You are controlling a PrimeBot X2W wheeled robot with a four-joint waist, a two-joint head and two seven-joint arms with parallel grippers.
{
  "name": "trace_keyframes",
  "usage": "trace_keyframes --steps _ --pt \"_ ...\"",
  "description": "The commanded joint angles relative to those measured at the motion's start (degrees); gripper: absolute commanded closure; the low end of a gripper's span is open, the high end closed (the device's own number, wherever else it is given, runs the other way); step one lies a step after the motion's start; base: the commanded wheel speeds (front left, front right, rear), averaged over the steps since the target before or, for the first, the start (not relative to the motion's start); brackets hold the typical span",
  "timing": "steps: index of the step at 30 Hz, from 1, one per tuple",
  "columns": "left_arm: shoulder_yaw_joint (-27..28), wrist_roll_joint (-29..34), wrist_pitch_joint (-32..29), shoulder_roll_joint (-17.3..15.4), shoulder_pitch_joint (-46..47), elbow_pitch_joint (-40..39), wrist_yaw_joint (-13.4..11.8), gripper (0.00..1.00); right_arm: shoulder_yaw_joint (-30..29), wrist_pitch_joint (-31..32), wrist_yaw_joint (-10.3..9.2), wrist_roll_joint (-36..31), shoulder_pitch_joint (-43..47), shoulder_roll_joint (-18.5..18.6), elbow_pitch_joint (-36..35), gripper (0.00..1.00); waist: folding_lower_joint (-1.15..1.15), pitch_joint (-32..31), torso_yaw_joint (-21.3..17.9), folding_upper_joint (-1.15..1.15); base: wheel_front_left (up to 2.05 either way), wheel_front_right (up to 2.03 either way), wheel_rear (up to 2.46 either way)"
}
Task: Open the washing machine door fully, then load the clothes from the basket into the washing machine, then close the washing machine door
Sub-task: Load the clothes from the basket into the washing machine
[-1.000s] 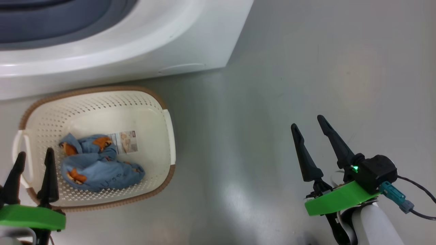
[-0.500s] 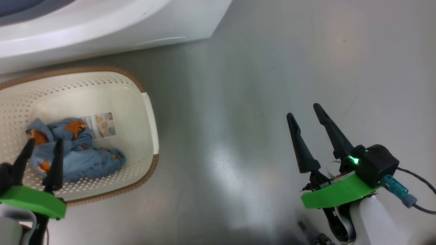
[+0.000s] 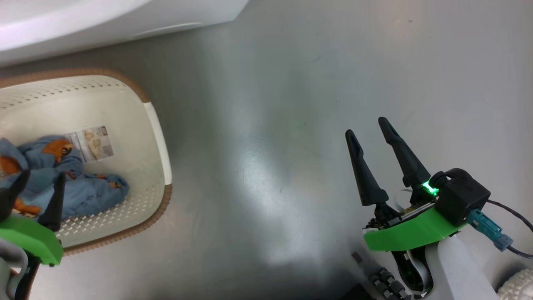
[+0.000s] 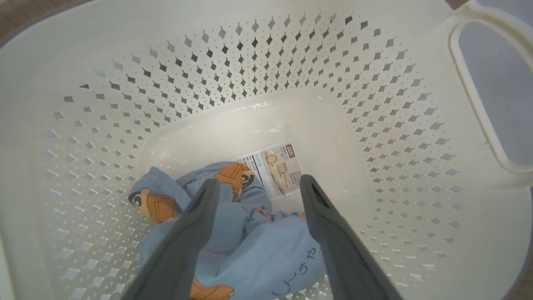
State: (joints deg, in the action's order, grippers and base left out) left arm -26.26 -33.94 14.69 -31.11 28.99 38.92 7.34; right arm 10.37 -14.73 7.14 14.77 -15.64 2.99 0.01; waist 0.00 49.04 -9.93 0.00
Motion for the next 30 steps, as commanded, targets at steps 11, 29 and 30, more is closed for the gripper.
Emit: trace_keyframes --steps 11,29,30 --pt "-10.99 -2.48 -0.46 -6.04 6.27 9.05 0.14 0.00 1.82 -0.27 0.35 1.70 1.23 -0.12 -2.03 0.00 0.00 3.18 -1.46 0.00 0.00 0.00 0.00" --pt "-27.44 3.08 -4.89 -8.98 18.32 20.90 0.14 0.00 2.64 -0.27 0.35 3.21 1.11 -0.12 -3.38 0.00 0.00 7.02 -2.30 0.00 0.00 0.00 0.00" --pt "-28.13 3.15 -5.42 -8.99 18.92 21.33 0.14 0.00 2.65 -0.27 0.35 3.25 1.08 -0.12 -3.43 0.00 0.00 7.17 -2.31 0.00 0.00 0.00 0.00"
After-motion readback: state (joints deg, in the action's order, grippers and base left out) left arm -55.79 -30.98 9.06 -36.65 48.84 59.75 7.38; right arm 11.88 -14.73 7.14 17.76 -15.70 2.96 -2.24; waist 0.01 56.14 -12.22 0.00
